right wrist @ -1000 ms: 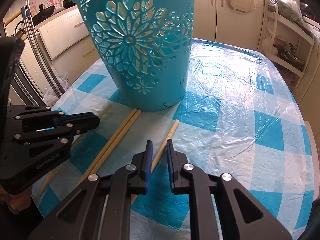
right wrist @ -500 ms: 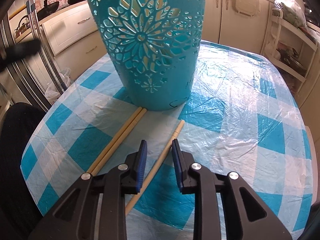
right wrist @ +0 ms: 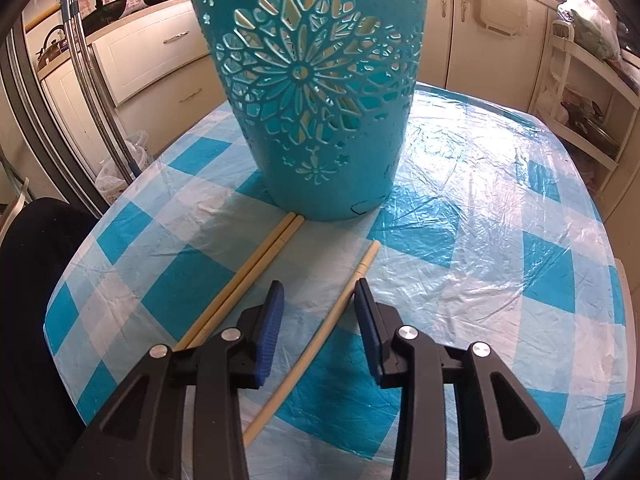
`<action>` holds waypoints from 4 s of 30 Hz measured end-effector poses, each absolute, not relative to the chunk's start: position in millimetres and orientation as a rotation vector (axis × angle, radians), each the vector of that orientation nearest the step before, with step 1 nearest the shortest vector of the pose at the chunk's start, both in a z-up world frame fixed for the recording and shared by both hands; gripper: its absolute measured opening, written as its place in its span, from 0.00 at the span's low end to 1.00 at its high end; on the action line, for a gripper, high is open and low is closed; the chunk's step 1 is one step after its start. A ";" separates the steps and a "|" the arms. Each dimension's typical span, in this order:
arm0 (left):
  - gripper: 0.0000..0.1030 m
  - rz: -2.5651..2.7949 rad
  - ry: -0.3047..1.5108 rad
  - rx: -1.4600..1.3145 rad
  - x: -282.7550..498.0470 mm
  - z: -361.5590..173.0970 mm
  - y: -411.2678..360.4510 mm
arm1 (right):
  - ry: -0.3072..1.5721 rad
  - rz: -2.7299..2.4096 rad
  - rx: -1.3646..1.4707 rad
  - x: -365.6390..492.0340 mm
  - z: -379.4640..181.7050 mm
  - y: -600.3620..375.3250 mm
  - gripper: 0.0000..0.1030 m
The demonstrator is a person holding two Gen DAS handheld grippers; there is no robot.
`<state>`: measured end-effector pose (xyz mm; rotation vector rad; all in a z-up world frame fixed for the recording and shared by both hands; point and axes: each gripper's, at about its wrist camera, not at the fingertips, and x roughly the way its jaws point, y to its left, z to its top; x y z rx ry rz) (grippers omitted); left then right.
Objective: Organize utensils
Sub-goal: 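Lift the wooden chopstick with the left tool over the teal basket, then open the left tool over the basket while the right tool closes on a chopstick, then lift the chopstick with the right tool over the teal basket and open it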
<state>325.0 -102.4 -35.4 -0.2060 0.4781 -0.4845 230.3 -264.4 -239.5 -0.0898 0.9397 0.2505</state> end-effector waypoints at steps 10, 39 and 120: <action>0.05 -0.400 0.410 -0.225 394.8 -40.9 -137.8 | 0.940 0.266 -0.058 231.6 -239.1 -268.2 0.38; 0.53 -0.265 0.527 -0.131 347.5 -119.9 -65.7 | 0.940 0.239 -0.061 230.7 -240.1 -267.6 0.37; 0.61 -0.214 0.848 -0.103 353.6 -244.3 -33.5 | 1.088 0.065 -0.053 290.7 -221.0 -365.2 0.08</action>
